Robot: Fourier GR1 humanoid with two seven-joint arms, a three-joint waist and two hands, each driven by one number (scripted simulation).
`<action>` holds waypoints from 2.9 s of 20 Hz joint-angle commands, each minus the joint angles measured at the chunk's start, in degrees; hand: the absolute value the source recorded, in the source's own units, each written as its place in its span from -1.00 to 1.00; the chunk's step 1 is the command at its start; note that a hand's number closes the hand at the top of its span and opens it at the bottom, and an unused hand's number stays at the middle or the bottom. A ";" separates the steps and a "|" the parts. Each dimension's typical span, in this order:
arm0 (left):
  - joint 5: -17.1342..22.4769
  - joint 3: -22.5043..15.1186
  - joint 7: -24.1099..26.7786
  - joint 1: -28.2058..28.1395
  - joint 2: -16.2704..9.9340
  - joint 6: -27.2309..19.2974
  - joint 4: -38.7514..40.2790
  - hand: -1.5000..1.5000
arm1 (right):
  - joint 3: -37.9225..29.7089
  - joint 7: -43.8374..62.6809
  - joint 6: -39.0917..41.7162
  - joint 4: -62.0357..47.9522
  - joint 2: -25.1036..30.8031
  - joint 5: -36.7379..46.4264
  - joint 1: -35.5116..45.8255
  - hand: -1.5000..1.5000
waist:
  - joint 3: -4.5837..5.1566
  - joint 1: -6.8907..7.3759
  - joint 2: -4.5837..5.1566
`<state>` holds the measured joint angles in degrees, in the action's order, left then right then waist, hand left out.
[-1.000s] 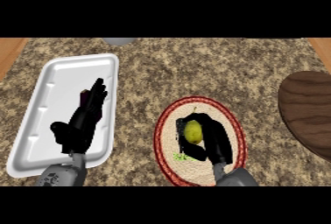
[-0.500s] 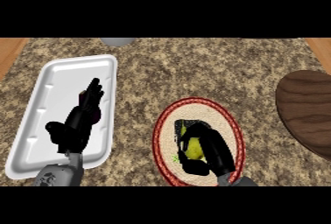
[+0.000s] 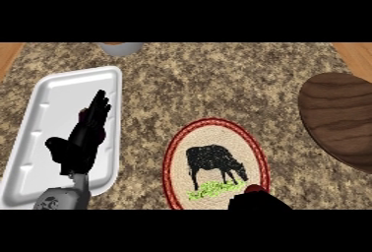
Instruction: Pick the pear from the placemat and place it in the bowl
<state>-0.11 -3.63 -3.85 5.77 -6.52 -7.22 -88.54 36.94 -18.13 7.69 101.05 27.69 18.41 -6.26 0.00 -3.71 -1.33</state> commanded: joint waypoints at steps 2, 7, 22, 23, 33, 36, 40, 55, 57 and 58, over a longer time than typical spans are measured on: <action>0.59 1.56 -0.25 -1.04 -0.64 -0.47 -0.65 0.00 | -6.76 -16.21 4.92 11.31 13.51 -8.93 -6.86 1.00 | -0.21 -1.99 -0.12; 1.05 2.28 -0.85 -1.94 -0.76 -0.83 -1.71 0.00 | -22.81 -26.32 6.71 17.84 23.85 -18.54 -11.55 1.00 | -0.10 -3.23 -0.15; 1.01 1.59 -2.91 -0.54 -1.25 0.53 -3.26 0.00 | -72.98 -26.16 24.37 11.98 37.74 -52.62 -29.27 1.00 | 0.15 0.14 0.62; 0.80 -0.50 -1.75 -2.61 -0.58 1.63 -5.07 0.00 | -75.36 -24.03 24.77 10.57 37.73 -53.94 -28.54 1.00 | 0.12 1.22 0.74; 0.32 -0.25 -1.25 1.66 0.01 2.90 -0.82 0.00 | -71.38 -16.37 18.80 2.55 37.54 -40.25 -14.72 1.00 | -0.05 4.77 1.59; -0.13 -1.22 -3.44 2.23 0.75 2.58 -2.07 0.00 | -67.81 -16.07 13.73 4.08 35.35 -32.48 -12.13 1.00 | -0.05 4.67 1.50; -1.78 -2.18 5.02 2.07 3.36 1.97 5.06 0.00 | -58.30 -18.78 9.78 -7.14 35.58 -25.93 -2.89 1.00 | -0.05 5.43 1.86; -2.91 -3.03 1.65 3.12 4.19 1.75 3.05 0.00 | -37.90 -26.10 10.92 -46.35 25.99 -6.34 26.64 1.00 | -0.09 6.20 2.00; -2.20 -2.46 1.61 3.58 3.09 3.09 2.76 0.00 | -34.78 -28.02 9.79 -52.22 23.49 -2.08 29.28 -1.00 | -0.15 7.10 2.25; -1.61 -0.79 -3.86 7.63 2.12 2.60 0.82 0.00 | -34.95 -31.71 12.77 -53.09 24.90 -2.35 28.72 -1.00 | -0.15 5.93 1.92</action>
<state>-2.27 -5.43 -3.56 10.32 -3.55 -4.86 -86.02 -0.92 -45.02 16.54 56.11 53.38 13.08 19.59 -0.10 2.58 0.68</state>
